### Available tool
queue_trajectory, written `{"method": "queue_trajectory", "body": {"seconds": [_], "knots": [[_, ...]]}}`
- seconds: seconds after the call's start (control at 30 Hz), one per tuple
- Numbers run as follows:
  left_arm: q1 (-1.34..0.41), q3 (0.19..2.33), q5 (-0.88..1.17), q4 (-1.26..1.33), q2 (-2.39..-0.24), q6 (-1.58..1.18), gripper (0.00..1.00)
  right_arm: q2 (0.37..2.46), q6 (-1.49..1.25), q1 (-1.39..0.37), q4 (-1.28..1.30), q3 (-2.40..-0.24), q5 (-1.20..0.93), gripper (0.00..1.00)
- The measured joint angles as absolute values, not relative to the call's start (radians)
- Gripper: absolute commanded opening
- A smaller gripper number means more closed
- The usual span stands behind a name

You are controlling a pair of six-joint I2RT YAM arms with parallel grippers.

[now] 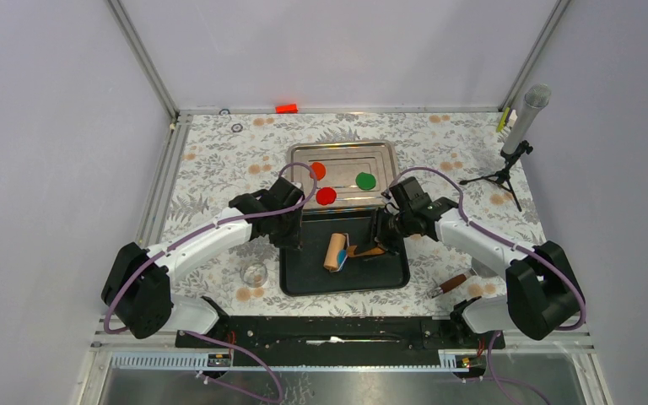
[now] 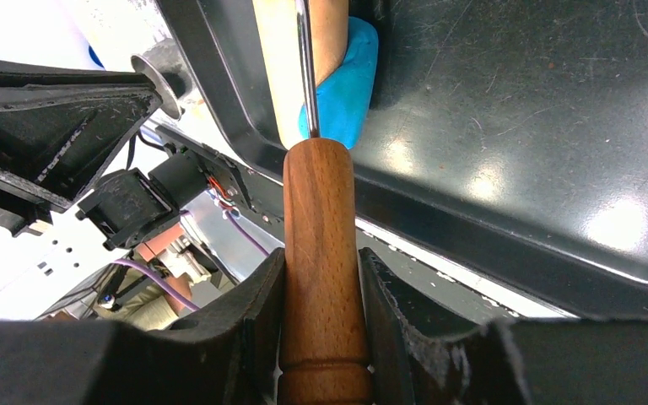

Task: Roll out the dumpling wrappers from the dough
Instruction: Flatten out the dough on the work surface.

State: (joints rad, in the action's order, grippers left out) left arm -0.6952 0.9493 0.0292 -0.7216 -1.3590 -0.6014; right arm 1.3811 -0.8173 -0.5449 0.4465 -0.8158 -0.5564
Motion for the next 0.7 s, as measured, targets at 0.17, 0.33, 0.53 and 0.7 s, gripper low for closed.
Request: {"method": "queue_trajectory", "body": {"seconds": [0.17, 0.33, 0.53, 0.7], "knots": [[-0.695, 0.949, 0.029, -0.725, -1.359, -0.601, 0.19, 1.362, -0.802, -0.545, 0.423, -0.797, -0.561, 0.0], [-0.695, 0.949, 0.029, -0.725, -1.364, -0.601, 0.19, 1.341, -0.772, -0.545, 0.405, -0.788, -0.561, 0.0], [-0.695, 0.953, 0.029, -0.731, -1.365, -0.599, 0.18, 1.33, -0.744, -0.545, 0.41, -0.796, -0.57, 0.0], [-0.695, 0.986, 0.015, -0.75, -1.365, -0.598, 0.13, 1.329, -0.719, -0.545, 0.429, -0.834, -0.589, 0.0]]}}
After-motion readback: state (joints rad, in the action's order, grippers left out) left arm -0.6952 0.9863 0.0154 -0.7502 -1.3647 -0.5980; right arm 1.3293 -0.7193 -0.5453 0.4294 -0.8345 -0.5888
